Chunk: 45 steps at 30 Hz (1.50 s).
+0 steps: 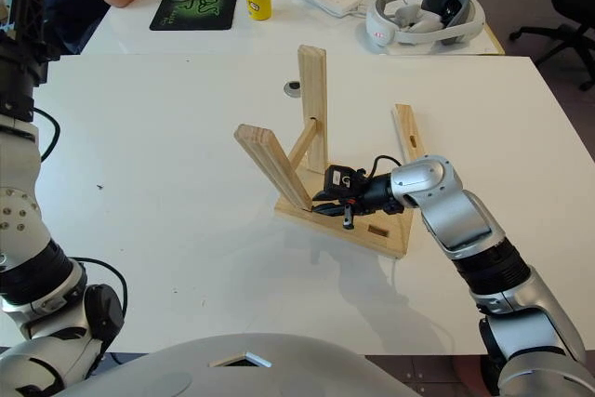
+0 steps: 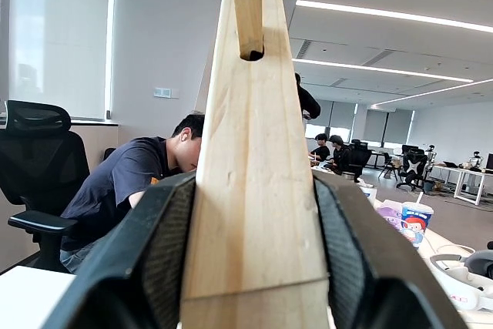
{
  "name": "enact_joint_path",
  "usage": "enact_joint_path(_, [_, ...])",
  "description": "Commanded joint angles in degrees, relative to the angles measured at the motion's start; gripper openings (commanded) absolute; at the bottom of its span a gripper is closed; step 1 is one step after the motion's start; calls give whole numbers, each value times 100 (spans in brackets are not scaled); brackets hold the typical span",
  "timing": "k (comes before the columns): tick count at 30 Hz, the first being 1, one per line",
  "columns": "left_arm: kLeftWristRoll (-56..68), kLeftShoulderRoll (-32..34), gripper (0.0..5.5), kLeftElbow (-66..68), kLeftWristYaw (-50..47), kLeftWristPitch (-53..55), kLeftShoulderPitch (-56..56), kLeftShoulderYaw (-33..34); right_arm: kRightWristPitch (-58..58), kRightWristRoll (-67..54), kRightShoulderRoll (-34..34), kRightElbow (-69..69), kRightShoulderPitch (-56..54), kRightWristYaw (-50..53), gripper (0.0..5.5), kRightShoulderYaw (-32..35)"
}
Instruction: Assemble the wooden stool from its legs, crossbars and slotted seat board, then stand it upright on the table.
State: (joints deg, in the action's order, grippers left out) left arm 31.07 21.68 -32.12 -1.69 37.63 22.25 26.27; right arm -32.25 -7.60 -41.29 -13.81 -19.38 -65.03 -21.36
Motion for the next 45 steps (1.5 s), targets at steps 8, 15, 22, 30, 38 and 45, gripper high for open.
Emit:
enact_joint_path(8, [51, -72, 206, -97, -93, 1, -45, -61, -185, 541, 1880, 1185, -1146, 1245, 99, -648])
enact_joint_path(15, [35, -125, 206, -98, -149, -32, -86, -36, 225, 864, 3618, 3323, -2432, 3072, 64, -95])
enact_joint_path(22, [103, -122, 206, -189, -191, 46, -89, -49, 180, 87, 3329, 2259, -2383, 2837, 64, 1006])
enact_joint_path(30, [841, -440, 206, -650, -104, 31, 148, -281, 825, -698, 3422, 1553, -2112, 3960, 64, 2783])
enact_joint_path(38, [3673, -1259, 206, -874, -107, 75, 786, -1078, -2049, -4902, 3598, 1273, -2843, 3871, 64, 4325])
enact_joint_path(45, [4824, -1149, 206, -817, 70, 147, 498, -1481, -3809, -7582, 2239, 2609, -3726, 3429, 125, 5157])
